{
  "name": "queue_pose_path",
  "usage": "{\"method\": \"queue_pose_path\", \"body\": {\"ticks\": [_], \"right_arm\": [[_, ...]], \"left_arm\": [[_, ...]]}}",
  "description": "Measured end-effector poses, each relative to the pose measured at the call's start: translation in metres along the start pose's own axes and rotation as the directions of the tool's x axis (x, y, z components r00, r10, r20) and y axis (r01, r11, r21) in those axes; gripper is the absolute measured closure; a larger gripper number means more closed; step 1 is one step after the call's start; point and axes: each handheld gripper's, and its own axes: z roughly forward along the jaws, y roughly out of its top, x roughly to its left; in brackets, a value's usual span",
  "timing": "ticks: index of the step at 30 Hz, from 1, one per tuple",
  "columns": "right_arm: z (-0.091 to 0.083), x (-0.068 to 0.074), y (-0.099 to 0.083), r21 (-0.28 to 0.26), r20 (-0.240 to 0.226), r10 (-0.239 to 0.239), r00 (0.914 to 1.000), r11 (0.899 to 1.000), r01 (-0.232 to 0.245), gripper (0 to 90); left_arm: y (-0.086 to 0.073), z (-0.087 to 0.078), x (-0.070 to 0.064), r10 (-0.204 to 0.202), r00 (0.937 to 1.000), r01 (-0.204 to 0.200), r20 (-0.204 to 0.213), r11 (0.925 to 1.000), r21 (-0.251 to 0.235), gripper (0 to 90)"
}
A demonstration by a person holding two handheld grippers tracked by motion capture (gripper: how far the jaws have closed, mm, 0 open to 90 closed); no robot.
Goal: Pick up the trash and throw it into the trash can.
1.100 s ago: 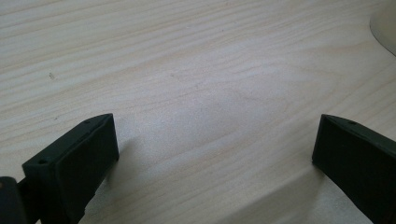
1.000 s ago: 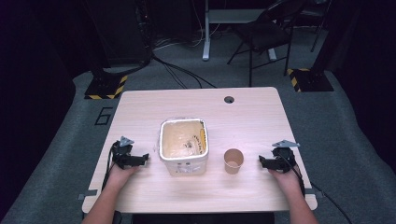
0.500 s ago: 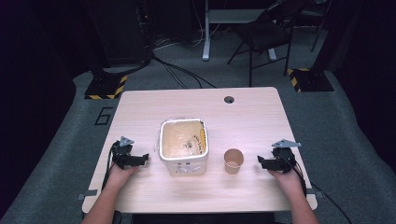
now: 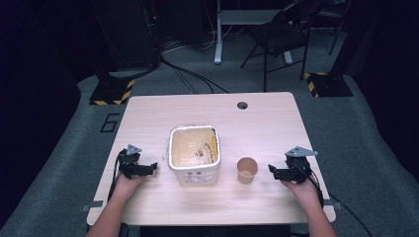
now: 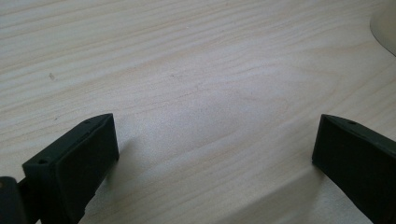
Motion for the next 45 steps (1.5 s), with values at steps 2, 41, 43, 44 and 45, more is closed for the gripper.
{"method": "queue_pose_path", "body": {"ticks": [2,41,43,44,45], "right_arm": [[-0.003,0.003,0.002,-0.008,-0.011,-0.013,0.9999,1.000,0.013,15.0],[-0.026,0.049,0.040,-0.065,-0.202,-0.099,0.9744,0.994,0.088,0.0],[-0.023,0.051,0.040,-0.061,-0.204,-0.106,0.9733,0.994,0.095,0.0],[-0.021,0.052,0.040,-0.058,-0.206,-0.104,0.9729,0.994,0.094,0.0],[-0.019,0.053,0.040,-0.054,-0.211,-0.104,0.9719,0.994,0.095,0.0]], "left_arm": [[0.000,0.000,0.000,0.000,1.0000,0.000,0.000,1.0000,0.000,0.0],[0.000,0.000,0.000,0.000,1.0000,0.000,0.000,1.0000,-0.001,0.1],[0.000,0.000,0.000,0.000,1.0000,0.000,0.000,1.0000,0.000,0.1],[0.000,0.000,0.000,0.000,1.0000,0.000,0.000,1.0000,0.000,0.1],[0.000,0.000,0.000,0.000,1.0000,0.000,0.000,1.0000,0.000,0.1]]}}
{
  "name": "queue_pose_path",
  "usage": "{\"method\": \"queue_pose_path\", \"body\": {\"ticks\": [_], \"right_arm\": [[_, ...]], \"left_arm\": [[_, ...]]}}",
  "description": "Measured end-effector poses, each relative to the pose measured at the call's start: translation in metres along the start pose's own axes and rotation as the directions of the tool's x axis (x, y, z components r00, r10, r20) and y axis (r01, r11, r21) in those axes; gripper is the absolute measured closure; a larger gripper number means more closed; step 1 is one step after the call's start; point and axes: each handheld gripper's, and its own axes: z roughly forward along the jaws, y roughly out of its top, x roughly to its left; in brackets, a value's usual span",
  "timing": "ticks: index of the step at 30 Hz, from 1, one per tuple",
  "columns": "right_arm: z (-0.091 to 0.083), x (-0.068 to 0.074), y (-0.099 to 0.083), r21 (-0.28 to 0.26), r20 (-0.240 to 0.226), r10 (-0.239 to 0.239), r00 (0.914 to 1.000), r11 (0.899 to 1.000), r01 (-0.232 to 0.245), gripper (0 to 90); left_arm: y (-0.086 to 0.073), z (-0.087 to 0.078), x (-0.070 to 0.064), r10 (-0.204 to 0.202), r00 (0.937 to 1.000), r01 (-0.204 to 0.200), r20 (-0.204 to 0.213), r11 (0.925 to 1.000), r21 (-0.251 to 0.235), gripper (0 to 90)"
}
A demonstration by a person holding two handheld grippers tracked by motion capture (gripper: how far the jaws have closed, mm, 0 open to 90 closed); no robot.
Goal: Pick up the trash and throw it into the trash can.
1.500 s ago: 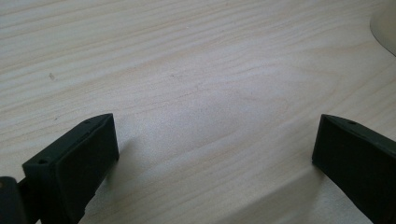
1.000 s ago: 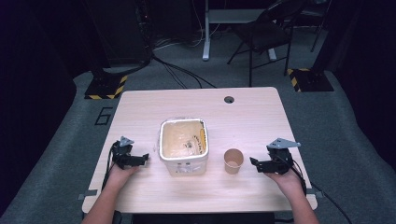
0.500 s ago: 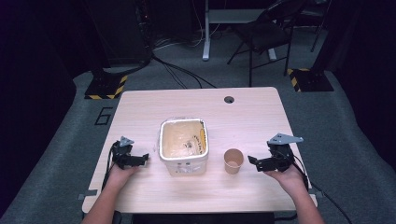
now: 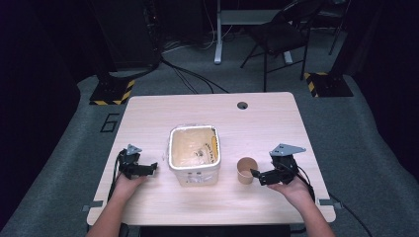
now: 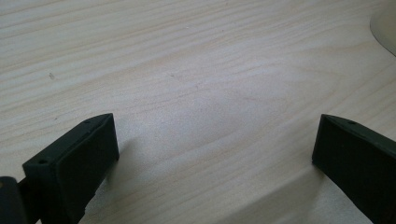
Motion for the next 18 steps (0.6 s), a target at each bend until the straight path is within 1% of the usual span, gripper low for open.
{"method": "queue_pose_path", "body": {"ticks": [3,10,12,14,18], "right_arm": [[0.004,0.002,0.000,0.007,-0.007,-0.001,1.0000,1.000,0.001,0.0],[0.013,0.007,0.001,0.011,-0.004,-0.014,0.9999,1.000,0.014,0.0],[0.016,0.007,0.001,0.012,-0.003,-0.015,0.9999,1.000,0.015,0.7],[0.019,0.007,0.002,0.026,0.000,-0.019,0.9998,0.999,0.019,2.9],[0.022,0.009,0.002,0.034,-0.010,-0.025,0.9996,0.999,0.025,3.6]], "left_arm": [[0.000,0.000,0.000,0.000,1.0000,0.000,0.000,1.0000,0.000,0.1],[0.000,0.000,0.000,0.000,1.0000,0.000,0.000,1.0000,0.000,0.1],[0.000,0.000,0.000,0.000,1.0000,0.000,0.000,1.0000,0.000,0.1],[0.000,0.000,0.000,0.000,1.0000,0.000,0.000,1.0000,0.000,0.1],[0.000,0.000,0.000,0.000,1.0000,0.000,0.000,1.0000,0.000,0.1]]}}
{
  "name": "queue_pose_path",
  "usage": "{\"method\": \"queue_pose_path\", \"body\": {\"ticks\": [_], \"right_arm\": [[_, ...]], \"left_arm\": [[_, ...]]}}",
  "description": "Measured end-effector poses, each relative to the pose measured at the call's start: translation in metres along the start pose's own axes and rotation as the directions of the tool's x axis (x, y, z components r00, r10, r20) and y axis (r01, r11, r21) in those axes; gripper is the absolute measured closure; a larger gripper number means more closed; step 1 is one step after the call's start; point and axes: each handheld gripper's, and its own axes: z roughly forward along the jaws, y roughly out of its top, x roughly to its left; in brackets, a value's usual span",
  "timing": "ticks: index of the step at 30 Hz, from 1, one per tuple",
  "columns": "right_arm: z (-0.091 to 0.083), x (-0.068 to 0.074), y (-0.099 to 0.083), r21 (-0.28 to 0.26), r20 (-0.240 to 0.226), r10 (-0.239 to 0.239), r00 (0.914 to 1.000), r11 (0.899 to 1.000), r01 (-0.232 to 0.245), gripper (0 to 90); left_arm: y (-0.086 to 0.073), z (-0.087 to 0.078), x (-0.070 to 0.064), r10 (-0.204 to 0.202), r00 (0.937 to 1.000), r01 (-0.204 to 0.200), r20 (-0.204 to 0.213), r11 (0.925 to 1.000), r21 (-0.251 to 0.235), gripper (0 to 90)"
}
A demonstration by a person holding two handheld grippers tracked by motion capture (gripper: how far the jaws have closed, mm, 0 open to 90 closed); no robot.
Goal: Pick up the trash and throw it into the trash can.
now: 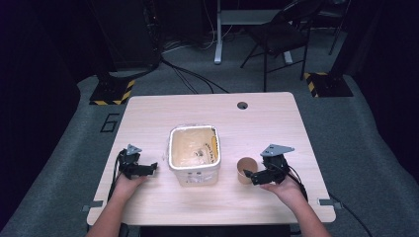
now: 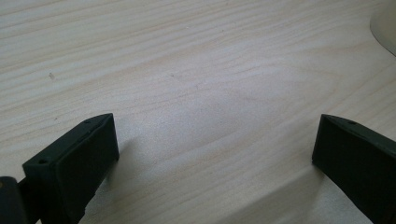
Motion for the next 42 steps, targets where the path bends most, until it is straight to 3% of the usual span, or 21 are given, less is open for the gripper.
{"method": "queue_pose_path", "body": {"ticks": [5,18,32,42], "right_arm": [[0.004,0.004,0.001,0.015,-0.031,-0.016,0.9994,1.000,0.016,2.8],[0.018,0.008,0.001,0.048,-0.031,-0.028,0.9991,0.998,0.029,0.6],[0.021,0.008,0.000,0.067,-0.046,-0.030,0.9985,0.997,0.033,15.8],[0.016,0.011,0.010,0.057,-0.041,-0.057,0.9976,0.997,0.059,16.7]], "left_arm": [[0.000,0.000,0.000,0.000,1.0000,0.000,0.000,1.0000,0.000,0.1],[0.000,0.000,0.000,0.000,1.0000,0.000,0.000,1.0000,0.000,0.1],[0.000,0.000,0.000,0.000,1.0000,0.000,0.000,1.0000,0.000,0.1],[0.000,0.000,0.000,0.000,1.0000,0.000,0.000,1.0000,0.000,0.1]]}}
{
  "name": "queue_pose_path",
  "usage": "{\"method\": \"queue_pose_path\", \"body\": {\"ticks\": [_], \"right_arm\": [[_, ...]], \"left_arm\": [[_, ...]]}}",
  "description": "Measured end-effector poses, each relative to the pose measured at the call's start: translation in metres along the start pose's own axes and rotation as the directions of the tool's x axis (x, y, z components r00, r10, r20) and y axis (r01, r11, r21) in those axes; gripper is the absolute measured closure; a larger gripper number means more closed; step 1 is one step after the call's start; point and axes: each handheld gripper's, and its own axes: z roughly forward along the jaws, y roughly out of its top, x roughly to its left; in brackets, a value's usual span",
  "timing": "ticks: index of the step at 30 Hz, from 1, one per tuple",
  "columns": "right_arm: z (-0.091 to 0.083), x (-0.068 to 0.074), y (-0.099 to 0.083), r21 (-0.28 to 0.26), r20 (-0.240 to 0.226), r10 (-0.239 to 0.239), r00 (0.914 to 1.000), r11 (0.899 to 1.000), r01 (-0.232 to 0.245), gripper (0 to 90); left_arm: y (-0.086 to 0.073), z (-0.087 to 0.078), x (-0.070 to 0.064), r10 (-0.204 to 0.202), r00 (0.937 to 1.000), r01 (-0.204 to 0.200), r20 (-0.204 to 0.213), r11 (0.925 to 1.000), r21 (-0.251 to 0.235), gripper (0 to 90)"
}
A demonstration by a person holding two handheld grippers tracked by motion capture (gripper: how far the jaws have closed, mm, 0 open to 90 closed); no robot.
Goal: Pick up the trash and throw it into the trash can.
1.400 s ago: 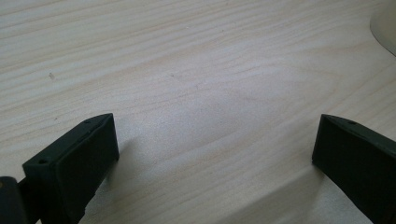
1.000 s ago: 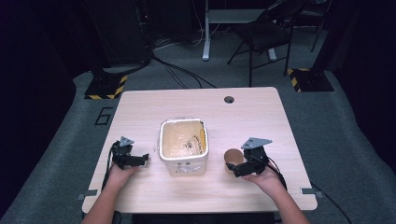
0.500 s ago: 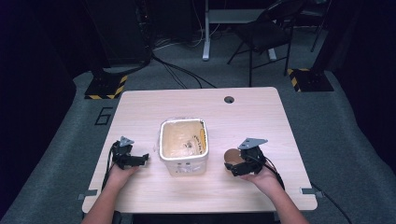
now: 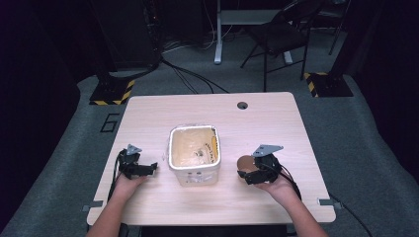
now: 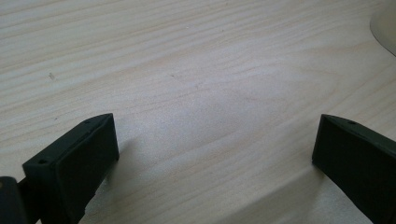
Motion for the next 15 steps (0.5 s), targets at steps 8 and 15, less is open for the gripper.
{"method": "queue_pose_path", "body": {"ticks": [8,15], "right_arm": [[-0.011,0.002,0.018,-0.013,-0.001,-0.005,1.0000,1.000,0.005,17.1],[-0.017,0.001,0.034,-0.023,-0.015,-0.011,0.9998,1.000,0.011,17.1]], "left_arm": [[0.000,0.000,0.000,0.000,1.0000,0.000,0.000,1.0000,0.000,0.1],[0.000,0.000,0.000,0.000,1.0000,0.000,0.000,1.0000,0.000,0.0]]}}
